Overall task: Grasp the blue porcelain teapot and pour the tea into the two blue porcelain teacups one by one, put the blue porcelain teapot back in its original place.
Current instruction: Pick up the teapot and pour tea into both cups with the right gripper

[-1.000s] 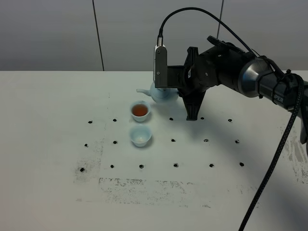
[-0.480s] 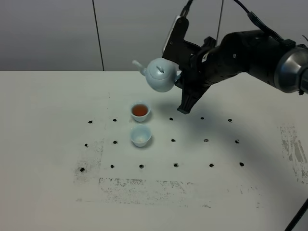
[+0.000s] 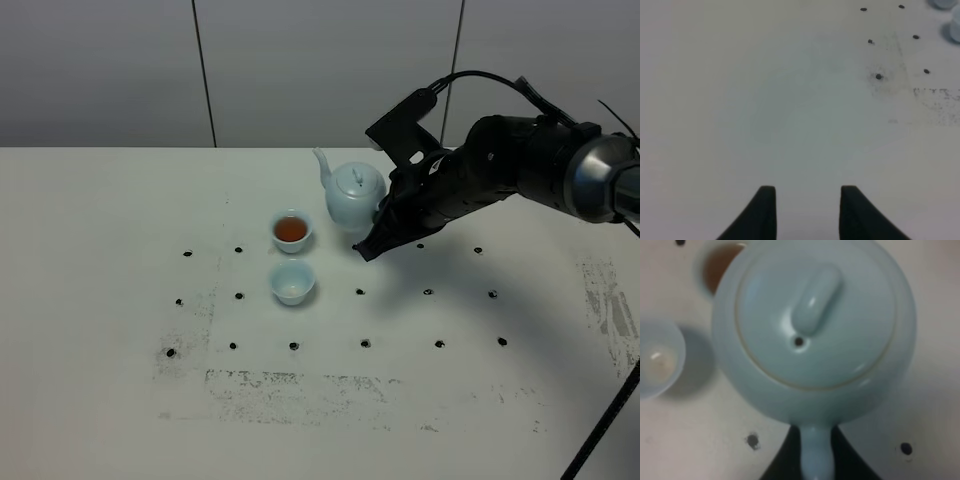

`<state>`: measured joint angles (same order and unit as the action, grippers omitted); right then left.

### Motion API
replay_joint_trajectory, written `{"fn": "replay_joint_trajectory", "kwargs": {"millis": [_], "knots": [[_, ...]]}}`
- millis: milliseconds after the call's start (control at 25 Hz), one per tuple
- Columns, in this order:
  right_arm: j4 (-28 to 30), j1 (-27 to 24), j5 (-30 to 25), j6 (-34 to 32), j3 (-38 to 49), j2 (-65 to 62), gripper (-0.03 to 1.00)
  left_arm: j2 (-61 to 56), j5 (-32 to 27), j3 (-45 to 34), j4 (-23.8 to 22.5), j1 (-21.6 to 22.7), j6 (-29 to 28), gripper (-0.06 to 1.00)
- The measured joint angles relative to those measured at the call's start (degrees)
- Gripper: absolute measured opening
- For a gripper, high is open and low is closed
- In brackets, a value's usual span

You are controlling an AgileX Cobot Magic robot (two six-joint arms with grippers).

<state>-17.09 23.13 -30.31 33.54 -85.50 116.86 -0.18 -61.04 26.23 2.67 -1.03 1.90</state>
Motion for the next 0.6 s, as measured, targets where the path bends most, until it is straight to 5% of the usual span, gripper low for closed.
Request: {"fn": "replay_joint_trajectory", "kwargs": {"millis": [600], "knots": [[-0.9,0.0,5.3,-2.5,0.0,6.4,0.03,0.0,0.0,0.0,0.0,0.0,0.0,0.29]]}}
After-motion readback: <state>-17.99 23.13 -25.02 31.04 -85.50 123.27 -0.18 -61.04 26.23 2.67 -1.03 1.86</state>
